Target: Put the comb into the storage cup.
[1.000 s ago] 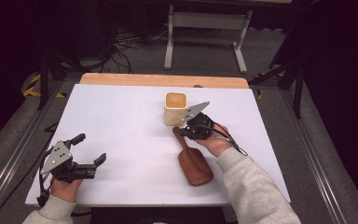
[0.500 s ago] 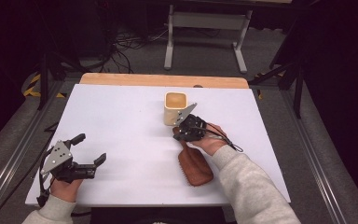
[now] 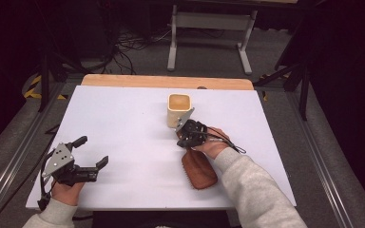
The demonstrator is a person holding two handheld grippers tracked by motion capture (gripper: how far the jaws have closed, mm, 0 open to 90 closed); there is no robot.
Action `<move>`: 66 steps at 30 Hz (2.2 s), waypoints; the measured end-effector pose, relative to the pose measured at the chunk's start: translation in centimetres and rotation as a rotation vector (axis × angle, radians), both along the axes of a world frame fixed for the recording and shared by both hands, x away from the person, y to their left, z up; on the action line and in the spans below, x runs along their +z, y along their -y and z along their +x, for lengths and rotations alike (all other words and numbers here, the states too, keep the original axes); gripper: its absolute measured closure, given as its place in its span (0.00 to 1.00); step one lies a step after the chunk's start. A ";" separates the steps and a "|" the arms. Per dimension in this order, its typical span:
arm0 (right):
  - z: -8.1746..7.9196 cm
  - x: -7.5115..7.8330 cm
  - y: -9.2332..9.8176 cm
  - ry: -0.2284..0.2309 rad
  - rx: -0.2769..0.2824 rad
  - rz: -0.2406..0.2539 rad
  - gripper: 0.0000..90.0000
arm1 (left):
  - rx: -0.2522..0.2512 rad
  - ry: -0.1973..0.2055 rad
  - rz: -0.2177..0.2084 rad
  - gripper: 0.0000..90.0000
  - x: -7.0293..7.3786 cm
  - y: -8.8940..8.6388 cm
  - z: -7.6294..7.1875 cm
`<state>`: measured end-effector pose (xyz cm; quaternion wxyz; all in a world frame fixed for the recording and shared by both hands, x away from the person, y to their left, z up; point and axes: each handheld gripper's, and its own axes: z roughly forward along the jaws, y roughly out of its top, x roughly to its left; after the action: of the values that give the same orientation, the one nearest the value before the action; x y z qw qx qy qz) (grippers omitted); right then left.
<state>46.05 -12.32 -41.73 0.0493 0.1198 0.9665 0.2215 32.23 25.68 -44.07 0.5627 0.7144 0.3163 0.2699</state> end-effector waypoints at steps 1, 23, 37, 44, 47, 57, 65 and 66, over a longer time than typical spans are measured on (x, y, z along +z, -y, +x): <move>0.0 0.0 0.0 0.000 0.000 0.000 1.00 | -0.001 -0.001 0.000 0.01 0.0 0.0 0.0; 0.5 -0.8 0.8 -0.022 -0.034 -0.073 1.00 | 0.000 -0.002 0.001 0.01 0.0 0.0 0.0; 0.9 -0.9 3.0 -0.029 -0.090 -0.119 1.00 | -0.001 -0.004 0.004 0.01 0.0 0.0 0.0; 0.8 -0.8 3.9 -0.042 -0.108 -0.128 1.00 | -0.001 0.000 0.003 0.01 0.0 0.0 0.0; 0.8 -0.7 4.4 -0.045 -0.118 -0.132 1.00 | -0.002 -0.003 0.007 0.01 0.0 0.0 0.0; 0.5 -0.8 6.2 -0.082 -0.158 -0.133 1.00 | 0.002 -0.002 0.007 0.01 0.0 0.1 0.0; -0.1 -0.8 6.9 -0.098 -0.164 -0.135 1.00 | 0.001 -0.001 0.008 0.01 0.0 0.1 0.0; -0.2 -0.9 7.1 -0.095 -0.165 -0.141 1.00 | 0.002 -0.001 0.008 0.01 0.0 0.1 0.0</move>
<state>45.81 -19.47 -42.59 0.0297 0.2057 0.9677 0.1423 32.20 25.55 -44.08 0.5594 0.7165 0.3163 0.2715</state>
